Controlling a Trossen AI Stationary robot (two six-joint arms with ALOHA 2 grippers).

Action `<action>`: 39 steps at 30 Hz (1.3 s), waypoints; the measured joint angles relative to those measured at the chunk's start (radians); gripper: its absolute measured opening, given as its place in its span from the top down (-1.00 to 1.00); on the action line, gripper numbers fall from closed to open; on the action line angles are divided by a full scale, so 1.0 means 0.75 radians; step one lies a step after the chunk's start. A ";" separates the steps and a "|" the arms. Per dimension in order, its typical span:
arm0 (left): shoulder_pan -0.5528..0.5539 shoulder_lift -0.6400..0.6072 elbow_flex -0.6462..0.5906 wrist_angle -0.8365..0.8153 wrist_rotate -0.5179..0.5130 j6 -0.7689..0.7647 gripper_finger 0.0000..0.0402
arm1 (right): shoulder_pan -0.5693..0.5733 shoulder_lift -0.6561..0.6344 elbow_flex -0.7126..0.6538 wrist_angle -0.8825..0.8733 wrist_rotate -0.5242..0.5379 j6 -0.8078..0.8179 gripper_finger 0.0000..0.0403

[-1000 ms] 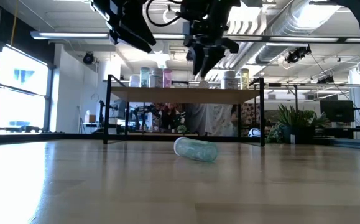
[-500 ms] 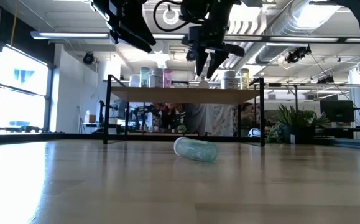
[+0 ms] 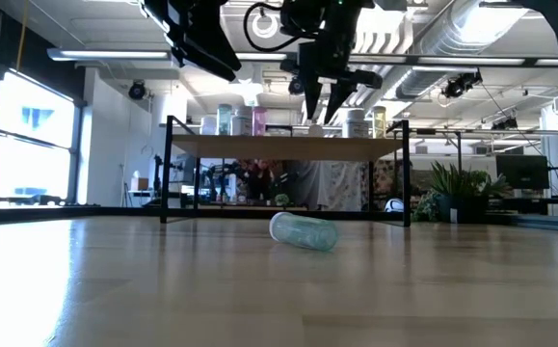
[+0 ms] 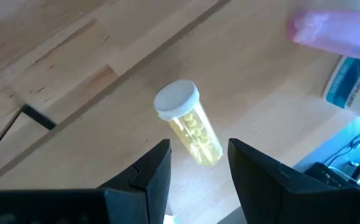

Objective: Pick and place medicine bottles onto shelf by color
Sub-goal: Put the yellow medicine bottle on the shelf

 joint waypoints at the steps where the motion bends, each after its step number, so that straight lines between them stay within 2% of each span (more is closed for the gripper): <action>1: 0.000 0.000 0.000 0.000 0.000 0.000 -0.06 | 0.002 0.000 0.000 0.000 -0.003 -0.013 0.25; 7: 0.000 0.000 0.000 0.000 0.000 0.010 -0.06 | 0.004 0.000 -0.001 0.000 -0.071 -0.031 0.25; 27: 0.000 -0.001 0.000 -0.001 0.000 0.025 -0.06 | -0.035 0.055 -0.003 0.030 -0.117 -0.031 0.25; 35: 0.000 -0.001 0.000 -0.001 0.000 0.040 -0.06 | -0.031 0.094 -0.003 0.021 -0.101 -0.022 0.25; 39: 0.000 -0.001 0.000 -0.001 0.000 0.039 -0.06 | -0.028 0.094 -0.003 0.025 -0.089 -0.020 0.33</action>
